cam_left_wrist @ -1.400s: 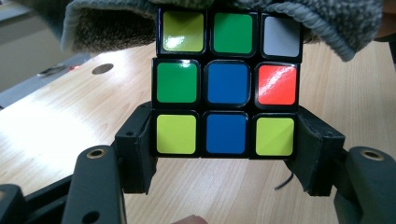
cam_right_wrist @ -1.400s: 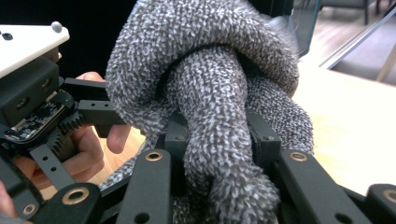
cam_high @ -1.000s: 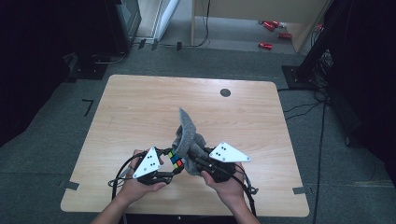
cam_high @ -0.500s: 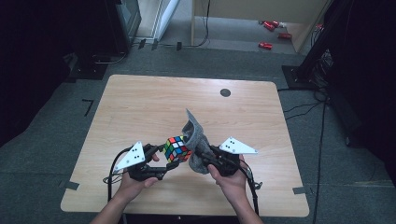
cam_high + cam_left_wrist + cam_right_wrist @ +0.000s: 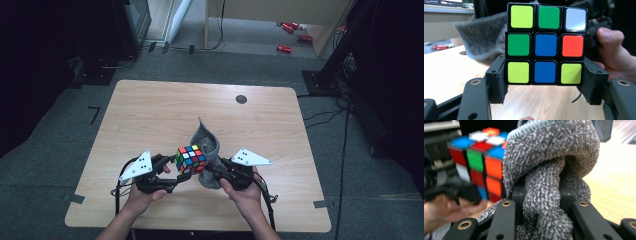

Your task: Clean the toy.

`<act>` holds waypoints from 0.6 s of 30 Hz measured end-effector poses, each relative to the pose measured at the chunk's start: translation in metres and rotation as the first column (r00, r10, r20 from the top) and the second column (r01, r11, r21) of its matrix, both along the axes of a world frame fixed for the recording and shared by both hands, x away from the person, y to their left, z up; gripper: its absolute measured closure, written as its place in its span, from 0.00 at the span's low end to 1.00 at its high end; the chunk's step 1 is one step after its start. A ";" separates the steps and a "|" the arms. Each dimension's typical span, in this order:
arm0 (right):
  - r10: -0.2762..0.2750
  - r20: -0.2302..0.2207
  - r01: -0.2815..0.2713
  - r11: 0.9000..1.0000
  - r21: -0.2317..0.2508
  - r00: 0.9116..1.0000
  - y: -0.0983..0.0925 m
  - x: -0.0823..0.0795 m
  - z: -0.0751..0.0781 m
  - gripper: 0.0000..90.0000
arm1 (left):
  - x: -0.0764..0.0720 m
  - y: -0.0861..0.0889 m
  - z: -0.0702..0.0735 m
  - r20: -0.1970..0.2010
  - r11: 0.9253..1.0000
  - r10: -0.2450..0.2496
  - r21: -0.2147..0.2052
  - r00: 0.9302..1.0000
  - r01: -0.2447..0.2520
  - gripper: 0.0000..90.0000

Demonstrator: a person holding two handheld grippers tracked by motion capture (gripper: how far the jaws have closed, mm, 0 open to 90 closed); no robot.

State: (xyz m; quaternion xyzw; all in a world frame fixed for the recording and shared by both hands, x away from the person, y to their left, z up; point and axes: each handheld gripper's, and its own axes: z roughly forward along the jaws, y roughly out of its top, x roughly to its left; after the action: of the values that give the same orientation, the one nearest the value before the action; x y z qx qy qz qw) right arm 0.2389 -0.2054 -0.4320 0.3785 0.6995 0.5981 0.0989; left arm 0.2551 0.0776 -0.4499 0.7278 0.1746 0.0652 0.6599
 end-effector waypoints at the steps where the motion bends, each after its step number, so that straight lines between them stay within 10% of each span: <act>1: 0.000 0.000 0.000 1.000 0.006 1.000 0.000 0.000 -0.001 0.76 | 0.000 0.000 0.000 -0.001 1.000 0.000 0.000 1.000 0.000 0.39; 9: 0.062 -0.033 -0.064 0.996 -0.065 0.998 0.014 0.001 -0.011 0.76 | 0.003 0.007 0.003 -0.020 0.999 0.012 -0.035 1.000 -0.013 0.39; 15: 0.001 0.024 -0.001 1.000 0.011 1.000 0.002 -0.003 0.002 0.76 | 0.002 0.003 0.001 -0.018 1.000 0.007 -0.014 1.000 -0.007 0.39; 18: 0.043 -0.026 -0.043 0.999 -0.010 0.999 0.007 0.000 -0.009 0.76 | 0.003 0.006 0.003 -0.026 1.000 0.013 -0.023 1.000 -0.013 0.39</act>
State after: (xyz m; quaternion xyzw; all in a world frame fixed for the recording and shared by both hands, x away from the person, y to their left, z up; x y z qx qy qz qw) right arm 0.2389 -0.1980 -0.4406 0.3703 0.7118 0.5916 0.0791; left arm 0.2578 0.0836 -0.4471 0.7196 0.1885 0.0581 0.6658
